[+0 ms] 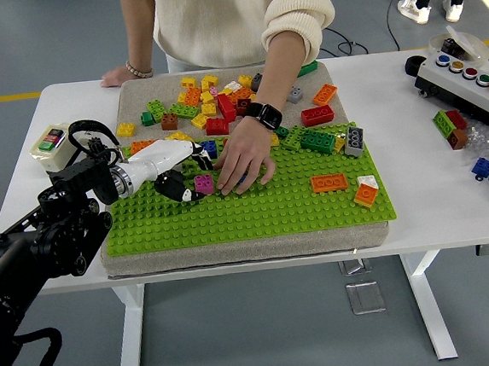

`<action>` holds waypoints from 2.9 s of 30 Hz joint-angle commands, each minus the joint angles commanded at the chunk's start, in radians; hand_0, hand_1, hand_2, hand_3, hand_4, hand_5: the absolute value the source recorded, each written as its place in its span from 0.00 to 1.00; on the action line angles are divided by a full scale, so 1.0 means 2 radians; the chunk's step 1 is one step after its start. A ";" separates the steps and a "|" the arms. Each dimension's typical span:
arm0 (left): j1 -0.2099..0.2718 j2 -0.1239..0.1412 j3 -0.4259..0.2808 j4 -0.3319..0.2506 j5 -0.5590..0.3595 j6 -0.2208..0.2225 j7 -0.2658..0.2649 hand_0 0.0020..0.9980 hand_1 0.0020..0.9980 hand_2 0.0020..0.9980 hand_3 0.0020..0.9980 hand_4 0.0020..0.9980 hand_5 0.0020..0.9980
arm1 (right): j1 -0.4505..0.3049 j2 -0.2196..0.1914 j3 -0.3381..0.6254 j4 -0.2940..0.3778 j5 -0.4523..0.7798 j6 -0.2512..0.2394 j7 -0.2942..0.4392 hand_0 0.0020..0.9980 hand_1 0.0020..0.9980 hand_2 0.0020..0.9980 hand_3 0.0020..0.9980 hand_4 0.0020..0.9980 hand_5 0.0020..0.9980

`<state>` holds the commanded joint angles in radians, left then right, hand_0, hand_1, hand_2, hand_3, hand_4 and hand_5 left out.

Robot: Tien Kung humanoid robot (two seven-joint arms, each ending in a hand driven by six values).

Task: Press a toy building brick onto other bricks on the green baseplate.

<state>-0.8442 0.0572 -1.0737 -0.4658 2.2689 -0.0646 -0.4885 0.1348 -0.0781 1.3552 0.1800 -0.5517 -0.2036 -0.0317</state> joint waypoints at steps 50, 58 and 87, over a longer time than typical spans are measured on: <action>-0.011 -0.007 0.014 0.026 0.000 0.002 0.010 0.78 0.62 0.59 0.55 0.71 0.14 | 0.001 0.000 -0.001 0.000 0.003 -0.001 0.002 0.73 0.66 0.71 0.58 0.92 0.50; -0.014 -0.007 0.012 0.024 -0.003 0.004 0.012 0.73 0.58 0.58 0.55 0.69 0.07 | 0.000 0.000 -0.002 0.000 0.003 0.000 0.002 0.73 0.66 0.71 0.58 0.92 0.50; 0.051 0.045 -0.043 -0.147 0.000 -0.055 0.030 0.70 0.57 0.57 0.55 0.70 0.04 | -0.003 -0.007 0.013 0.000 -0.001 0.006 0.006 0.73 0.66 0.71 0.58 0.92 0.50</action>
<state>-0.7413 0.1468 -1.1597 -0.7589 2.2689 -0.1737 -0.4295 0.1294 -0.0923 1.3812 0.1800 -0.5538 -0.1919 -0.0202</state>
